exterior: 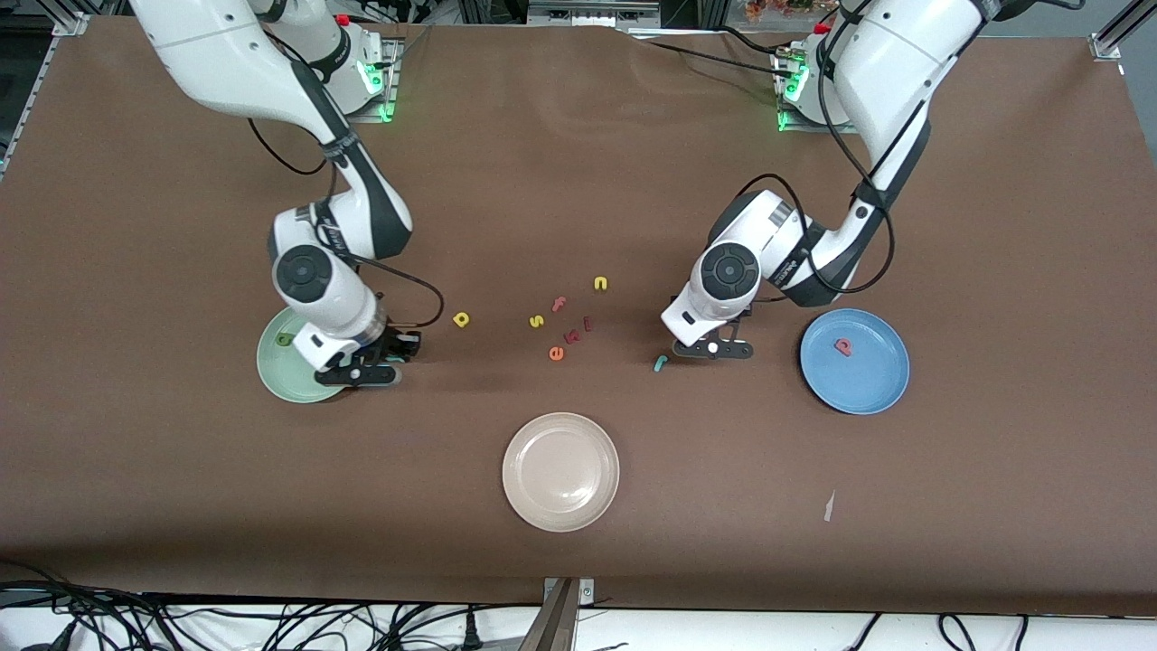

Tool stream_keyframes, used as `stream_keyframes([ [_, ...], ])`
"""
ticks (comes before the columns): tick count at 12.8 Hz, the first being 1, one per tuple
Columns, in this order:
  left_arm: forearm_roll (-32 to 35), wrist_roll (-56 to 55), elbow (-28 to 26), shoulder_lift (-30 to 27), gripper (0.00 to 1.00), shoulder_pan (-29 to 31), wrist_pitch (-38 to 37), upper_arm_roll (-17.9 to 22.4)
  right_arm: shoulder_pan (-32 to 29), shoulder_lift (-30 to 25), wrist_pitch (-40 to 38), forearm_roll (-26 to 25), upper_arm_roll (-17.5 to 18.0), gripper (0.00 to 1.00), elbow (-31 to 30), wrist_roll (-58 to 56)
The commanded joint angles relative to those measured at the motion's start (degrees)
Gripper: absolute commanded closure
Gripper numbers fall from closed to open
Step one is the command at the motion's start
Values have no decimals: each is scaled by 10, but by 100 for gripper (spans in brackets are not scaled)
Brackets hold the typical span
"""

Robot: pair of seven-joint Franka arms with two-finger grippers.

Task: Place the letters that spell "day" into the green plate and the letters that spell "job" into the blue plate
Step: 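Drop the y on the green plate while the left gripper drops the o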

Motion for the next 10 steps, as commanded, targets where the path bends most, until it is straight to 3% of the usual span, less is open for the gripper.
stream_keyframes([
  [1,57,46,21,-17,100,30,-53,-1,-59,-57,-76,7,-2,66,-13,-122],
  [3,57,151,23,-29,100,82,-53,-1,-89,-78,-88,8,-6,62,-40,-172],
  [6,58,291,36,-29,100,158,-52,0,-94,-89,-86,10,-6,45,-55,-169],
  [10,50,409,40,3,98,255,-45,-2,-65,-83,-95,64,-5,39,-29,-140],
])
